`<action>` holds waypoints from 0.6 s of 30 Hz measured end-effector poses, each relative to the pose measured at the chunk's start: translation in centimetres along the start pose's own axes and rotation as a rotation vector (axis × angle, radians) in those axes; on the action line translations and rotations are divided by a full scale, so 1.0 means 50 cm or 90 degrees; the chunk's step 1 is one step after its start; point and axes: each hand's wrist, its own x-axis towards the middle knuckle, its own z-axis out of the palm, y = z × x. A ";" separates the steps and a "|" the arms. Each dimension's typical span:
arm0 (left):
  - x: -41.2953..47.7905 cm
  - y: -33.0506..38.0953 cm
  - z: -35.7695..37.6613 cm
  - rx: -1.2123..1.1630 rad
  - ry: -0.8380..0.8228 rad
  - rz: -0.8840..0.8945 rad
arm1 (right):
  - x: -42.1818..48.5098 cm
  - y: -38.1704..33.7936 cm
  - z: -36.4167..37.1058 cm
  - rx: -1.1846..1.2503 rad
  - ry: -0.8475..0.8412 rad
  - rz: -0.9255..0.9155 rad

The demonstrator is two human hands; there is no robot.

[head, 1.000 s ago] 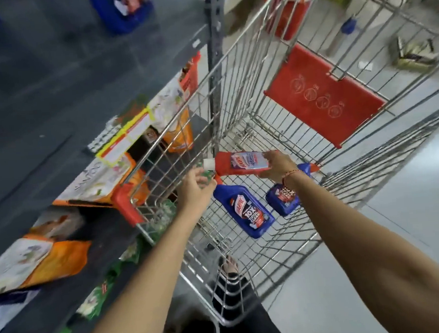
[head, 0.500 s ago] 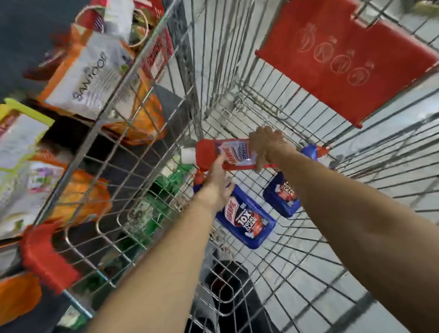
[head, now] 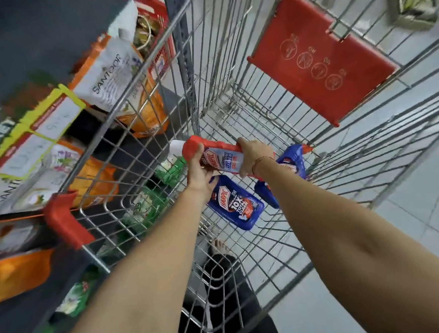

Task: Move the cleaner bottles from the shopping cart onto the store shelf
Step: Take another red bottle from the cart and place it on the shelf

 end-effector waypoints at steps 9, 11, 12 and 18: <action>-0.147 0.080 -0.023 0.060 -0.021 0.102 | -0.203 -0.050 -0.067 0.301 0.041 0.039; -0.194 0.107 -0.029 0.050 -0.044 0.147 | -0.261 -0.068 -0.079 0.436 0.036 0.006; -0.226 0.119 -0.029 0.061 -0.065 0.171 | -0.285 -0.078 -0.080 0.484 0.052 -0.012; -0.429 0.187 -0.081 0.198 -0.093 0.404 | -0.419 -0.216 -0.116 0.596 0.132 -0.153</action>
